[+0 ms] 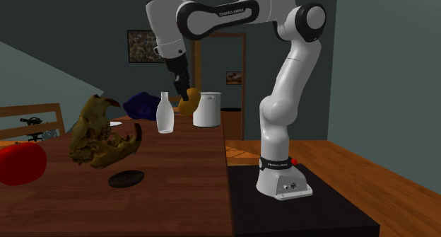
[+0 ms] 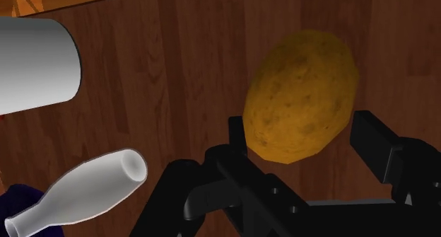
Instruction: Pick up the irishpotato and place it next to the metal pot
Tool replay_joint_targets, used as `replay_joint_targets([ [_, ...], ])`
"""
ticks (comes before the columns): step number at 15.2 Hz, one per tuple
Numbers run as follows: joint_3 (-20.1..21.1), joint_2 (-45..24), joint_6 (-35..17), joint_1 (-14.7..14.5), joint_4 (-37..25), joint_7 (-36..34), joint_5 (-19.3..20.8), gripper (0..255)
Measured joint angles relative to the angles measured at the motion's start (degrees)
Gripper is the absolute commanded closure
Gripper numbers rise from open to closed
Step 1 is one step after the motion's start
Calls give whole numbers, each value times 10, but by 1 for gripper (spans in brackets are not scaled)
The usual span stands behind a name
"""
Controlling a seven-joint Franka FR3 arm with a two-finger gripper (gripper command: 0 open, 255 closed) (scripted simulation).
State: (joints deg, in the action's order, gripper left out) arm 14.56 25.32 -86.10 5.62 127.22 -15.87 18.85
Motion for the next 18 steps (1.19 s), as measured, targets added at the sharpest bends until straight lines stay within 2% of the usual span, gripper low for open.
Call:
replay_joint_targets([
  [16,2,-12,111,7,-131,43,9,255],
  [18,-11,-10,106,13,-131,60,19,255],
])
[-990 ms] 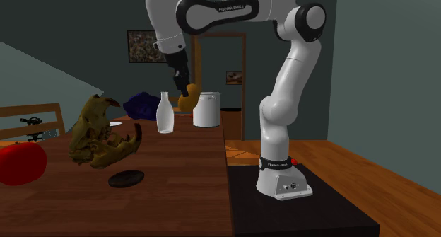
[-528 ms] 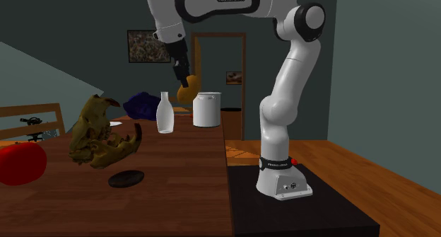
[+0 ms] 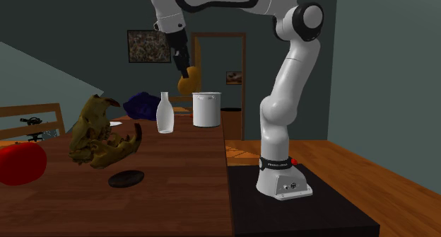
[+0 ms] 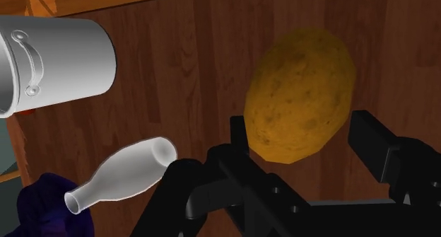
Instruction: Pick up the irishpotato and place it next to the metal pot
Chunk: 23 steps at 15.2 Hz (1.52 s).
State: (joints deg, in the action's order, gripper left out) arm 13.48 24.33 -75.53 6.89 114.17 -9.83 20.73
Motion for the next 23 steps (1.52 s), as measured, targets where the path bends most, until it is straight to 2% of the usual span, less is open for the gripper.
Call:
replay_joint_targets([
  [15,-155,-25,-120,73,2,180,95,255],
  [23,-232,-98,-191,112,-55,270,117,255],
])
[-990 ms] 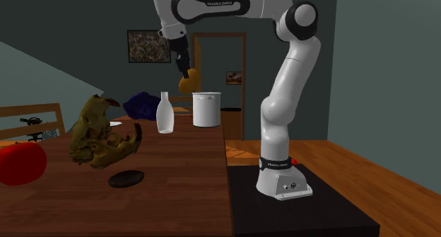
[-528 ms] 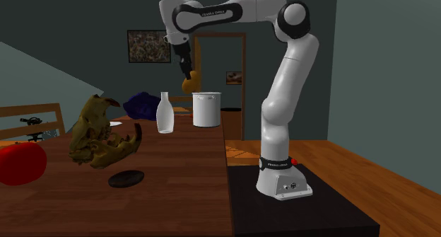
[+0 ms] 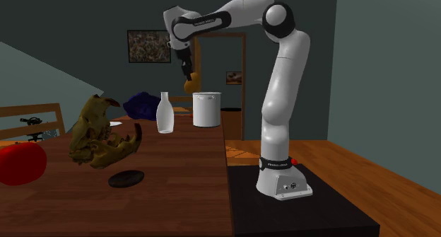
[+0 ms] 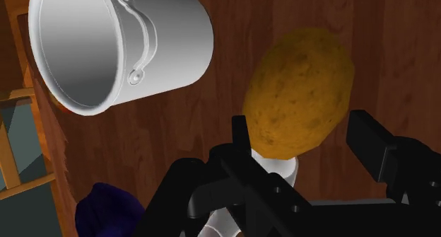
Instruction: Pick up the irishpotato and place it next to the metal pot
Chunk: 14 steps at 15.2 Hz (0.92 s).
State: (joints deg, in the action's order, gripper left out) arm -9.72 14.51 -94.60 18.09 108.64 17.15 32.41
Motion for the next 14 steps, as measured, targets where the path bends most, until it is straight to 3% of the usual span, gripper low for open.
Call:
replay_joint_targets([
  [6,-52,-77,-41,30,-79,75,-9,255],
  [14,-103,-193,-83,75,-197,165,-53,255],
])
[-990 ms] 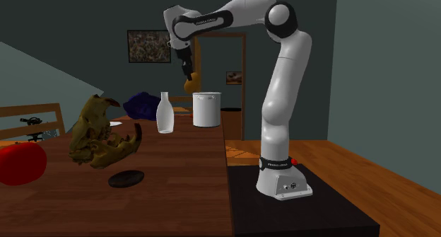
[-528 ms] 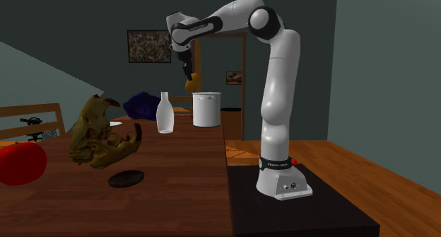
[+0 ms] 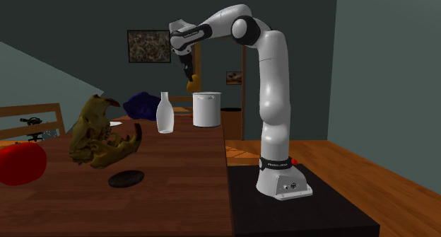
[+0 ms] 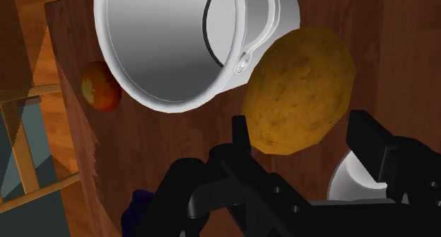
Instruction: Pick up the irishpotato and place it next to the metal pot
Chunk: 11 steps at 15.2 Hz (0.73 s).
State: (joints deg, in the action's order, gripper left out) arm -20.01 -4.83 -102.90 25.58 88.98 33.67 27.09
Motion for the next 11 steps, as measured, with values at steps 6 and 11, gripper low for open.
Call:
replay_joint_targets([
  [6,-2,-1,-38,3,39,-14,4,255],
  [11,-3,2,-72,3,79,-32,10,255],
])
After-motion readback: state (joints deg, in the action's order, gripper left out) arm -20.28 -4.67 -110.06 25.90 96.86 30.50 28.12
